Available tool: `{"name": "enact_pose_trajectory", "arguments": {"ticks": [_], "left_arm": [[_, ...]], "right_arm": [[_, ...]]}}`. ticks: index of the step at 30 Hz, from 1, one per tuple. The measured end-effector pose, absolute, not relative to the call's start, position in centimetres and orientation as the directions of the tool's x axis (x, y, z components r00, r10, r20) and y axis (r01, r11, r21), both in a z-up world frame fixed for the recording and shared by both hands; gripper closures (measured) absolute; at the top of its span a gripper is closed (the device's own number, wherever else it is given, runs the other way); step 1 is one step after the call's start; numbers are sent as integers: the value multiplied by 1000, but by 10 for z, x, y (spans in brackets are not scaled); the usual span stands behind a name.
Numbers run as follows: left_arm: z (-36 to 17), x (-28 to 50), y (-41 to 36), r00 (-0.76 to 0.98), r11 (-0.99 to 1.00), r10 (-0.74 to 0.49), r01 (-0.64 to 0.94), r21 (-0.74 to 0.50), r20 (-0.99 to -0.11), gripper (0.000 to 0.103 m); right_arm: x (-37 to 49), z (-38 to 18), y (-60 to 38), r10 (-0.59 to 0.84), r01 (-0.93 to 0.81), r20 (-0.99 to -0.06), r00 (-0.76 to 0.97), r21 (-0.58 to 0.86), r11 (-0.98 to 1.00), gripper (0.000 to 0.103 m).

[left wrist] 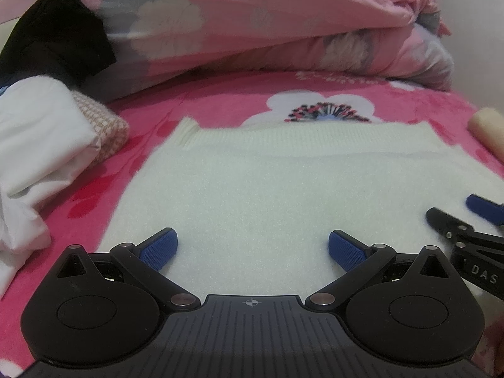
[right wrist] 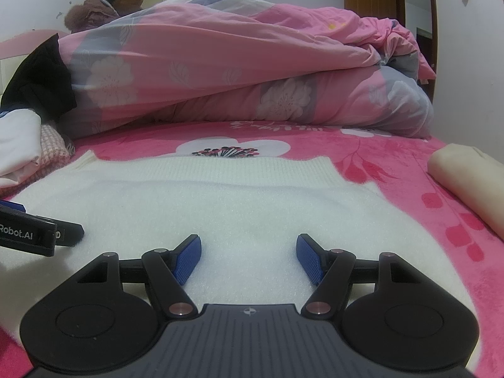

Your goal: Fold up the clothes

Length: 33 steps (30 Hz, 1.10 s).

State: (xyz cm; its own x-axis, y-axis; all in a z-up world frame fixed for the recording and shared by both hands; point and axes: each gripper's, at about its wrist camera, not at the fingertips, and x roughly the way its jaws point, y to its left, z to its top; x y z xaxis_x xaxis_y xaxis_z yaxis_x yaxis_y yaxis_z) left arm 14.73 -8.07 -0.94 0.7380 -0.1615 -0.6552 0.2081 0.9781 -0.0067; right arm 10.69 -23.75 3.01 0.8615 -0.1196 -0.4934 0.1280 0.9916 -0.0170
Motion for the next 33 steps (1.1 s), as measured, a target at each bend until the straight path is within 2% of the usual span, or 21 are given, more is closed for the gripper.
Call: {"name": "enact_pose_trajectory", "arguments": {"ticks": [5,8,10,12,16,20,28,33], "left_arm": [[-2,165,-73,738,973,-208,224,-58,-641,0],[-10,185,-69,697,978,-193,196,-75,-690,0],[-8,186,-63,696,974,-215,204,-98,-685,0],[-3,181,-54,695,973,-223,205,-108,-683,0],[9,168,-30,689,971,-233,198,-131,-686,0],[16,150,7,678,978,-204,112,-174,-707,0],[42,114,76,727,962,-164,-33,-272,-666,0],[25,112,107,685,924,-178,-131,-360,-707,0]], "right_arm": [[117,36,-237,-120,131,-515,849,-15,991,33],[125,34,-237,-119,132,-517,848,-13,991,29],[130,33,-238,-118,132,-518,847,-11,991,26],[135,32,-238,-118,132,-519,846,-9,991,18],[145,30,-239,-116,133,-522,845,-6,991,17],[155,28,-239,-115,133,-524,844,-3,991,17],[149,39,-232,-111,118,-539,835,-23,993,16],[101,66,-185,79,-103,-456,886,-29,994,16]]}}
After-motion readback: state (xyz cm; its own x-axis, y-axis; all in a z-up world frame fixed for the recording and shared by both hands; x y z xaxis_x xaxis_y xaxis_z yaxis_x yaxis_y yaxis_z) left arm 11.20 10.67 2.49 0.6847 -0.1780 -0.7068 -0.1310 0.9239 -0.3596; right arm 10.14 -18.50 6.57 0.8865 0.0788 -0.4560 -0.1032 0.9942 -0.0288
